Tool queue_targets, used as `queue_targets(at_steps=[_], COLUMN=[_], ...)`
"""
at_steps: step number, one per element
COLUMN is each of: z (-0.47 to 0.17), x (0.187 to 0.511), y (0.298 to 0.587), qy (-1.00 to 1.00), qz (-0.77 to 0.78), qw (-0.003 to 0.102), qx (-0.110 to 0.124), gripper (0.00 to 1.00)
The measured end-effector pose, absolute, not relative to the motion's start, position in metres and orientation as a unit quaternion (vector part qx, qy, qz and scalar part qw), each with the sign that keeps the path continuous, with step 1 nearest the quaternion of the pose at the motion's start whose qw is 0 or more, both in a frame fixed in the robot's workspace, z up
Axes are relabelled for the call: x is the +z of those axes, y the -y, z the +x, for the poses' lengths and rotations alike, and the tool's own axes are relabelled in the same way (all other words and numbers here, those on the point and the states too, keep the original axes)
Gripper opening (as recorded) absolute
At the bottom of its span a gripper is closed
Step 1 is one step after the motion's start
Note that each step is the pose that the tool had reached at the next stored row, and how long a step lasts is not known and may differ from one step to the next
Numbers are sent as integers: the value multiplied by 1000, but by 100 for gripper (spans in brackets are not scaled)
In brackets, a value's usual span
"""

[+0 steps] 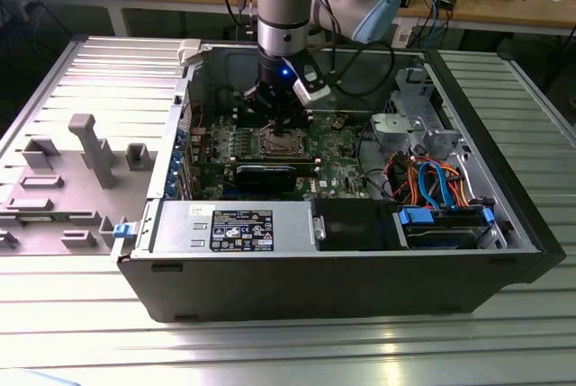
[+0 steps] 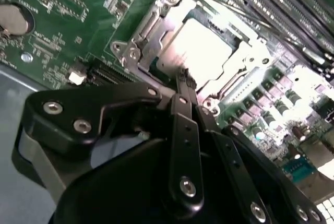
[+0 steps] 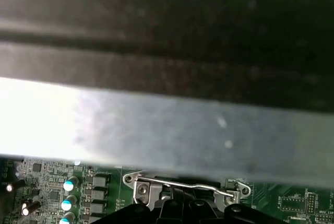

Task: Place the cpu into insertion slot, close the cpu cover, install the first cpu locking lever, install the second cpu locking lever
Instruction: 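Install the first cpu locking lever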

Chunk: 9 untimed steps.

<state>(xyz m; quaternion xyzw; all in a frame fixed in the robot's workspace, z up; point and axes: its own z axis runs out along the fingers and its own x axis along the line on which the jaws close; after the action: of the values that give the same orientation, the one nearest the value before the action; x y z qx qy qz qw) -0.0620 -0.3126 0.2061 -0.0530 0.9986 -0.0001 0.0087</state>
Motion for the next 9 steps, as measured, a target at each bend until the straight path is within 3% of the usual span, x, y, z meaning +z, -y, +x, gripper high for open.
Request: queue_targets(at_steps=[9], z=[-69], x=[222], y=[313], qy=[-999], qz=[-53], qw=[13], qx=[0], gripper=[11])
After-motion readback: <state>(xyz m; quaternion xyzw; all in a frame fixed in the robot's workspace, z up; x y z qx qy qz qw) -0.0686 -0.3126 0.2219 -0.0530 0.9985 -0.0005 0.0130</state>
